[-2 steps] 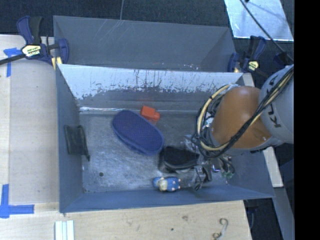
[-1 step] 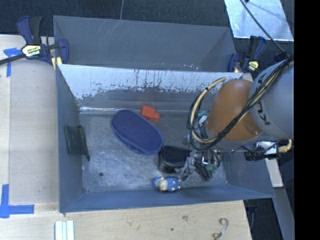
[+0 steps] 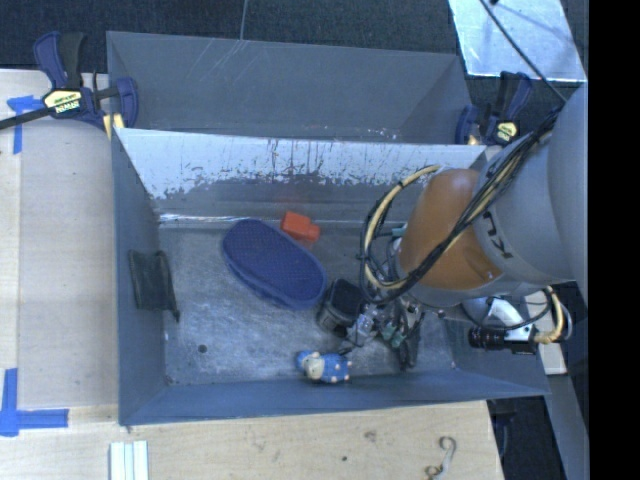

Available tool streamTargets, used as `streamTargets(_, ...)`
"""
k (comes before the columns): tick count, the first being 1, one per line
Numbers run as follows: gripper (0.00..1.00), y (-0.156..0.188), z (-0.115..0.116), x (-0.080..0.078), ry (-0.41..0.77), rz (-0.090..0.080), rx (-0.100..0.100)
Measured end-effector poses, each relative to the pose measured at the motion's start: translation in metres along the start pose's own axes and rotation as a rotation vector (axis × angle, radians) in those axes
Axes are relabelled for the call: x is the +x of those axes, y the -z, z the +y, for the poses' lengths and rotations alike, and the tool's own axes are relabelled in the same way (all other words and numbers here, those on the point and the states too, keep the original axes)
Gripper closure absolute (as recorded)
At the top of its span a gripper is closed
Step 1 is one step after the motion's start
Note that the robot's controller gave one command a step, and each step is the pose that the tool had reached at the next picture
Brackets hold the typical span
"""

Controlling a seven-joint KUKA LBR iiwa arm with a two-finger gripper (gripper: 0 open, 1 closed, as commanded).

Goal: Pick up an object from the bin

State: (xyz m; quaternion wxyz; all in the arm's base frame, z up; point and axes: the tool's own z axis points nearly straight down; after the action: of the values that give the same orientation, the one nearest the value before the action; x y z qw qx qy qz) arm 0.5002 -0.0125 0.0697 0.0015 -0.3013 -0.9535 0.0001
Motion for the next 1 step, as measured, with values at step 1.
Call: streamTargets(1,0.0,0.0002,0.0,0.0,0.004,0.0,0.0)
